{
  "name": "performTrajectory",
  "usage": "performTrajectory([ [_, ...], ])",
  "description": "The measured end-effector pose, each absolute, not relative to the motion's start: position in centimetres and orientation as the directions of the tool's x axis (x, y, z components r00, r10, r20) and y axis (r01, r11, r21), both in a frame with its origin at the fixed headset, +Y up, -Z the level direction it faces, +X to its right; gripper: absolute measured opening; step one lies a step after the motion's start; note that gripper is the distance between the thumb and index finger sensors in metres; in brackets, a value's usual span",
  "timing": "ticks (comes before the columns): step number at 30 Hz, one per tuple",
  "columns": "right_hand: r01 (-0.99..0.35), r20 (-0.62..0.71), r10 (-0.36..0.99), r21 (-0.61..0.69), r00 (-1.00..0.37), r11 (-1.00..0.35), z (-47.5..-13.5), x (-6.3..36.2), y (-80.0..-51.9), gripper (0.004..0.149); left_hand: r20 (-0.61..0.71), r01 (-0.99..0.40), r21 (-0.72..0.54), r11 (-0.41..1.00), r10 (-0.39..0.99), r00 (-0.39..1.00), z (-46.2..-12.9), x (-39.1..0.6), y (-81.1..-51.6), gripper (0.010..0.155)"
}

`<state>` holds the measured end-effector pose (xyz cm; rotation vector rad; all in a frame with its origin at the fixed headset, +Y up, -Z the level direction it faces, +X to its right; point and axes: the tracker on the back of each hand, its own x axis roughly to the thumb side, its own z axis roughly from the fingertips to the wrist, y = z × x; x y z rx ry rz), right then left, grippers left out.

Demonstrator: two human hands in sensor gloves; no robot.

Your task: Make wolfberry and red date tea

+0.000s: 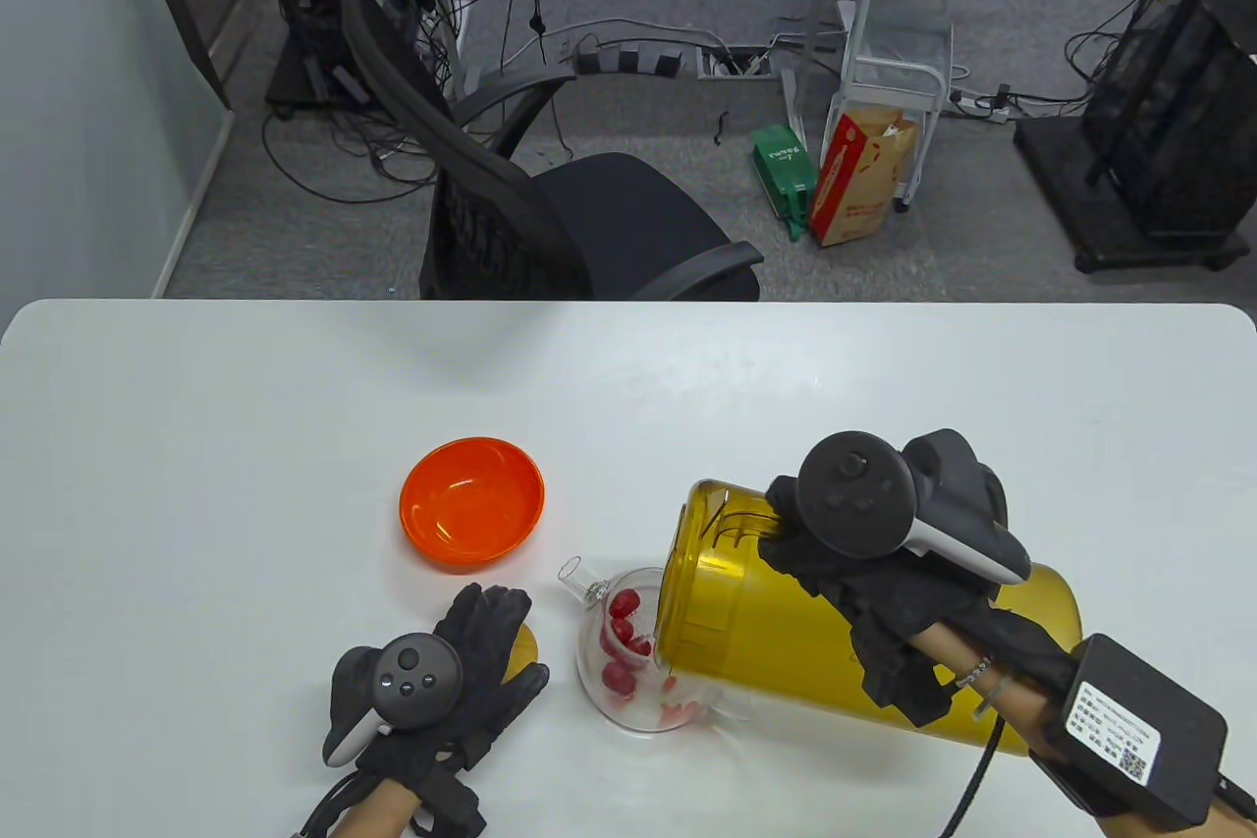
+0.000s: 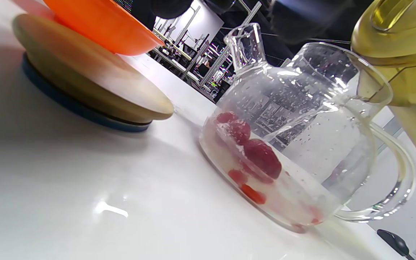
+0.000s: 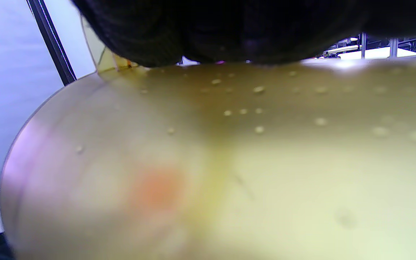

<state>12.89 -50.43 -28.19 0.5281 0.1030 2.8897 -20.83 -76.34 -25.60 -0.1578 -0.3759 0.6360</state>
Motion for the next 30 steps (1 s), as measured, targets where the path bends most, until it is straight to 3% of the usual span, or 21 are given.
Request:
performTrajectory([
  [30, -0.176, 0.341, 0.199, 0.1, -0.919, -0.979, -28.08, 12.85, -50.3, 0.036, 0.295, -0.55, -0.256, 0.795, 0.606, 0.739, -25.59, -20.83, -76.33, 0.073],
])
